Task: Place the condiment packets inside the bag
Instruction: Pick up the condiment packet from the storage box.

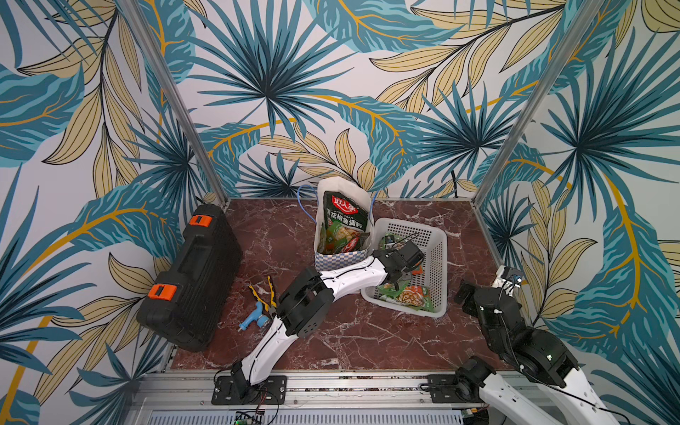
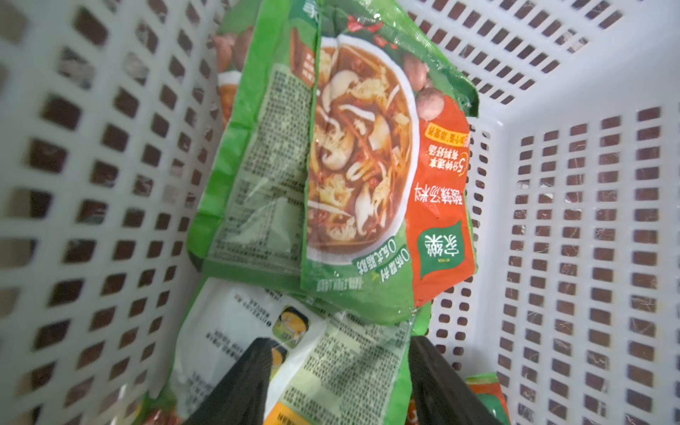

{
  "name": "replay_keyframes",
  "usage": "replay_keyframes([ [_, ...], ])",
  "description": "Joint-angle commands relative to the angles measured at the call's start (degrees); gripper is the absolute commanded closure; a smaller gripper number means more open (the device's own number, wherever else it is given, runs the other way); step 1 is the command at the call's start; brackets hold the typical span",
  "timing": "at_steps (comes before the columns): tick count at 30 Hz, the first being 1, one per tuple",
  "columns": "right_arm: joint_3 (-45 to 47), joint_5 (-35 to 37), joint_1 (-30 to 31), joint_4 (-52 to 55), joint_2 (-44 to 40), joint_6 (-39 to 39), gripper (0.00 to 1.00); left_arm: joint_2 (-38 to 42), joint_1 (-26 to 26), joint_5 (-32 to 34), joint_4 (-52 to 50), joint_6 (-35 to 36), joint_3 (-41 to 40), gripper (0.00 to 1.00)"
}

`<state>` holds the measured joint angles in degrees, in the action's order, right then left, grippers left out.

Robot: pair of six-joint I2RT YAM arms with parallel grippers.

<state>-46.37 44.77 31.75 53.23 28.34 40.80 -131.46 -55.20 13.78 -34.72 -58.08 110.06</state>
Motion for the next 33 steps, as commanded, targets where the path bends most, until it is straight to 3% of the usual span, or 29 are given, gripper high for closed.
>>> replay_keyframes([
  [1, 1.2, 0.5, -0.2, 1.8, -0.6, 0.5, 0.0, -2.2, 1.3, -3.4, 4.3, -2.6, 3.0, 0.45],
  [6, 1.4, 0.4, -0.3, 2.1, -0.7, 0.5, 0.0, -4.1, 1.7, -4.0, 4.9, -2.7, 4.3, 0.5],
  [13, 1.4, 0.1, -0.2, 2.0, -1.0, 0.6, 0.01, -4.9, 2.6, -5.8, 6.2, -3.1, 4.6, 0.47],
  [22, 1.3, -0.2, -0.2, 1.9, -0.7, 0.6, 0.0, -2.8, 2.3, -10.3, 9.2, 0.2, 5.5, 1.0],
  [33, 2.8, 0.0, -0.2, 2.3, -0.2, 1.7, 0.0, 7.1, -1.3, -5.5, 8.3, 10.1, 4.0, 1.0],
])
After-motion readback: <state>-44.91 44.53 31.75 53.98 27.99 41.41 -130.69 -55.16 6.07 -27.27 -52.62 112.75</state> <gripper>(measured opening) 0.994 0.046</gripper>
